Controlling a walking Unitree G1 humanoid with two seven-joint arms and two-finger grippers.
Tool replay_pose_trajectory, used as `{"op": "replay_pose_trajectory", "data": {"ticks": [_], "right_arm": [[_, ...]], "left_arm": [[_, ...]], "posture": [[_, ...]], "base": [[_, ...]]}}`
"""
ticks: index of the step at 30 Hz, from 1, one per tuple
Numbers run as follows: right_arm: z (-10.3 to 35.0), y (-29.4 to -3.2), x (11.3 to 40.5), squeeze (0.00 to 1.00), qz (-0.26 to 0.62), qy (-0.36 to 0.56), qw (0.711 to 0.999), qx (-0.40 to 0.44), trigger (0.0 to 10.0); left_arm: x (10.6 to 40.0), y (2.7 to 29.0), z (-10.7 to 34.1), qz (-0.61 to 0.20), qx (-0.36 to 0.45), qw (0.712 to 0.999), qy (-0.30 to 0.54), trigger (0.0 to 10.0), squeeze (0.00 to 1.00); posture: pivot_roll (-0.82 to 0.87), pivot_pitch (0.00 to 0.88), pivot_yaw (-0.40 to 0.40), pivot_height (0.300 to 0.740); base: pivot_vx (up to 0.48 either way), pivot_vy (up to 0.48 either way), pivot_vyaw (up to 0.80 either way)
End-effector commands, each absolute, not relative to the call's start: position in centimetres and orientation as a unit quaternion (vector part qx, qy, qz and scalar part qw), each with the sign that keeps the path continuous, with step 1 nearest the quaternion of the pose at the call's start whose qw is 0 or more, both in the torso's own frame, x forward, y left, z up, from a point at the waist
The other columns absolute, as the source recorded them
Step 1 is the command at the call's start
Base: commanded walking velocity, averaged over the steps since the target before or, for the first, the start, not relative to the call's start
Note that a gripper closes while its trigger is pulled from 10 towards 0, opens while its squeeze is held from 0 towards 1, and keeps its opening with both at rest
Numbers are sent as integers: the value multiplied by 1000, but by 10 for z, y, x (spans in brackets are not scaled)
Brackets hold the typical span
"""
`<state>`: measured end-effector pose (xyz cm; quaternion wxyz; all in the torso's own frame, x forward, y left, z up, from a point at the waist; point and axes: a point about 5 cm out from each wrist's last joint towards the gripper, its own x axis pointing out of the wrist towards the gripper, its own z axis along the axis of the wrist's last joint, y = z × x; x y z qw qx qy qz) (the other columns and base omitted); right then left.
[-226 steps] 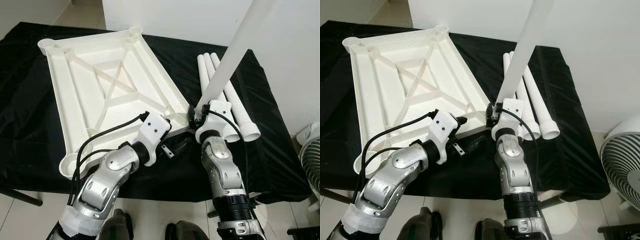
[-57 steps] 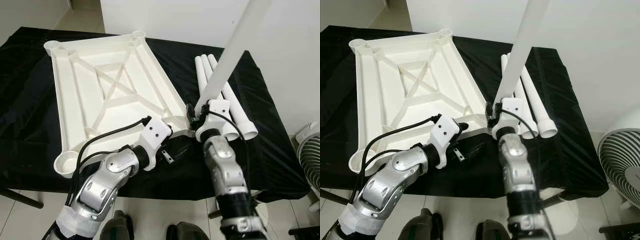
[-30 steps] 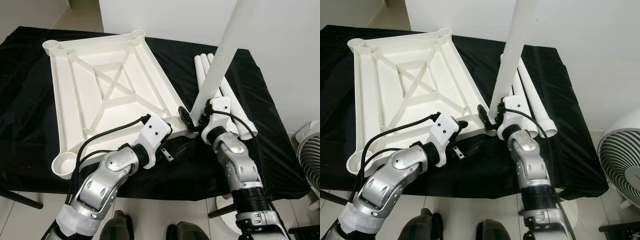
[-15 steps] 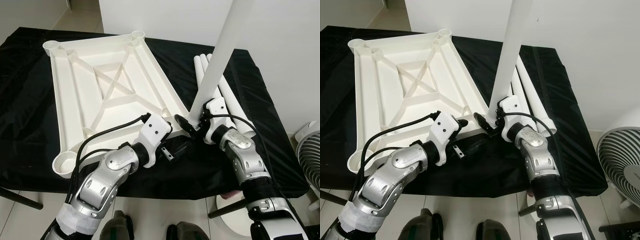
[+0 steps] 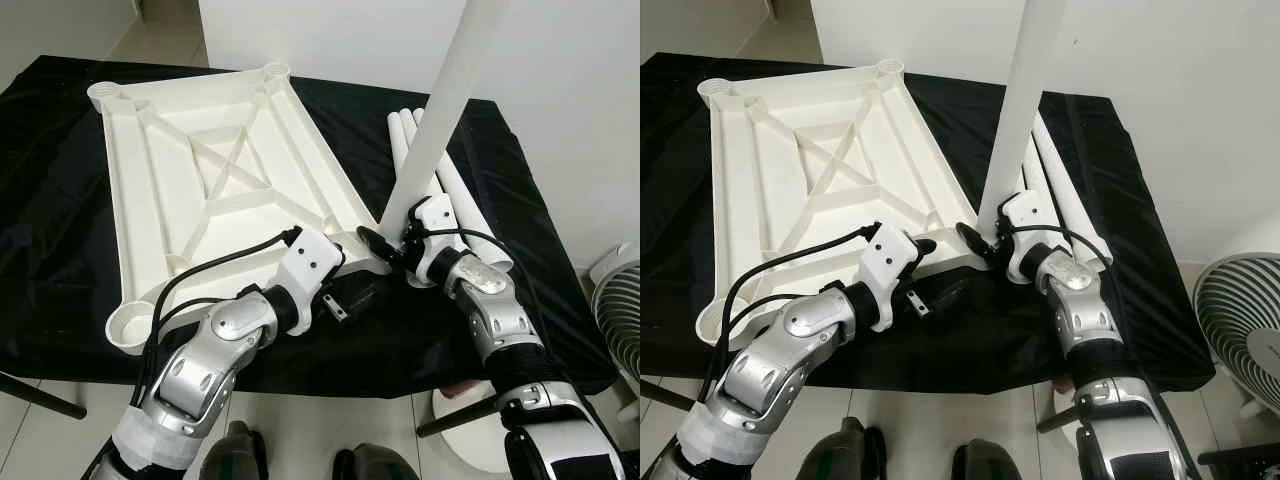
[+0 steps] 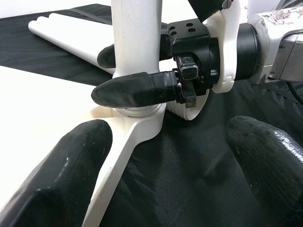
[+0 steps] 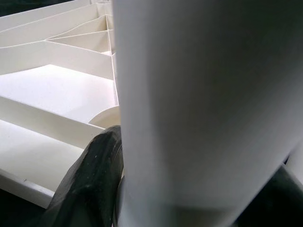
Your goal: Building children table
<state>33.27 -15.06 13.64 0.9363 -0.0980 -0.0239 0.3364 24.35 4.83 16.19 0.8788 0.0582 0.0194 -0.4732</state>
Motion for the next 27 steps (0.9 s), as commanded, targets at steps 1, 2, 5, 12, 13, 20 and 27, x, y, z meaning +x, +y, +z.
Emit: {"op": "replay_pose_trajectory", "data": {"ticks": [1,2,5,12,13,20,27], "right_arm": [[129,-155,334,0,311,-1,945,-99,10000],[126,-156,335,0,289,4,953,-86,10000],[124,-155,335,0,270,8,960,-76,10000],[117,-146,330,0,117,21,993,13,10000],[117,-146,330,0,117,21,993,13,10000],[119,-124,311,0,23,23,998,49,10000],[126,-110,300,0,36,17,997,60,10000]], "left_arm": [[243,48,159,-476,60,877,27,10000,0],[242,48,159,-476,60,877,28,10000,0],[242,48,159,-476,60,877,28,10000,0],[239,47,157,-479,56,875,32,10000,0],[239,47,157,-479,56,875,32,10000,0],[237,46,156,-485,55,872,35,10000,0],[236,48,155,-487,56,871,37,10000,0]], "posture": [[-27,45,-12,740],[-26,45,-14,740],[-26,46,-14,740],[-26,47,-18,740],[-26,47,-18,740],[-32,42,-18,740],[-33,41,-19,740]], "base": [[0,0,0],[0,0,0],[0,0,0],[0,0,0],[0,0,0],[0,0,0],[0,0,0]]}}
